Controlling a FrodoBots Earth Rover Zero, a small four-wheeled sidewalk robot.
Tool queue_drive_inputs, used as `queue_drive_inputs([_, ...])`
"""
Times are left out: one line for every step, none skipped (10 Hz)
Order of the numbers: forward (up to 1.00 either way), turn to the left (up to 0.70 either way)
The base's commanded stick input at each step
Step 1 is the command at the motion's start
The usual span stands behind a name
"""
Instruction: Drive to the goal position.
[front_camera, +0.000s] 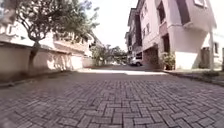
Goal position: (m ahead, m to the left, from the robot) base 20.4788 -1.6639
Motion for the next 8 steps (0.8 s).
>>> queue_drive_inputs([0.70,0.00])
queue_drive_inputs([0.70,0.00])
queue_drive_inputs([0.70,0.00])
queue_drive_inputs([0.70,0.00])
queue_drive_inputs([0.70,0.00])
queue_drive_inputs([0.70,0.00])
queue_drive_inputs([0.70,0.00])
queue_drive_inputs([0.70,0.00])
